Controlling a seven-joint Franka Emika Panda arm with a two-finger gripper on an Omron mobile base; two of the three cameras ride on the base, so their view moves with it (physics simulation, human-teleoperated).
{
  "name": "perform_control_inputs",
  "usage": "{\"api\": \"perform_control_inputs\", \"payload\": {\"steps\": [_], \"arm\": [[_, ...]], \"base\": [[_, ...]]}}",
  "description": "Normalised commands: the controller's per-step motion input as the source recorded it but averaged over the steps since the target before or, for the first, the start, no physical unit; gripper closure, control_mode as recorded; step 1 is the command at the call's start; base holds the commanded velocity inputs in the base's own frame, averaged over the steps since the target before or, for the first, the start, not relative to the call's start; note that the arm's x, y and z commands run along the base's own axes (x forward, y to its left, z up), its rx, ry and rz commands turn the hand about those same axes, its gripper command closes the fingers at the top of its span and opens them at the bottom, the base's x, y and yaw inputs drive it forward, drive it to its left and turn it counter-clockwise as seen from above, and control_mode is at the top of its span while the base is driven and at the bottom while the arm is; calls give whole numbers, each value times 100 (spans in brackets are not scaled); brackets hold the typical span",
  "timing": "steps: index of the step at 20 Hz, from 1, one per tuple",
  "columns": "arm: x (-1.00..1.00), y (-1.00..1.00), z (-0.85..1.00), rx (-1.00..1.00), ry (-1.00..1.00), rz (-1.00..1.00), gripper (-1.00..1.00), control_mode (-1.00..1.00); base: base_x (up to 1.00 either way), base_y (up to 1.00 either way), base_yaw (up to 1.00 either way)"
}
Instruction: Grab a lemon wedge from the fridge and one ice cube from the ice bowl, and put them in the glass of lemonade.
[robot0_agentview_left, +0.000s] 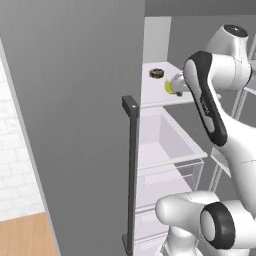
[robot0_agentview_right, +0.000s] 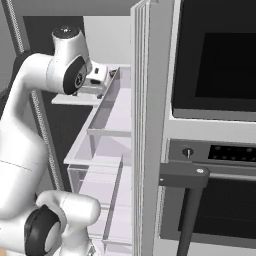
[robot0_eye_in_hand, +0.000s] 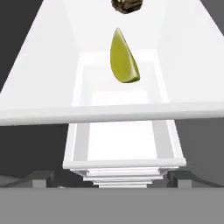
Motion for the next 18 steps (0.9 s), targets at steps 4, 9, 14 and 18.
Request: {"api": "perform_control_inputs", "payload": {"steps": [4,9,14,18], "arm": [[100,0,-67,0,8,1,-100,-100],[75,0,0,0,-5,0,-100,-100],[65,0,0,0,-11,0,-100,-100],[60,0,-22,0,-6,0,-100,-100]], "base": [[0,0,0],[0,0,0],[0,0,0],[0,0,0]]}}
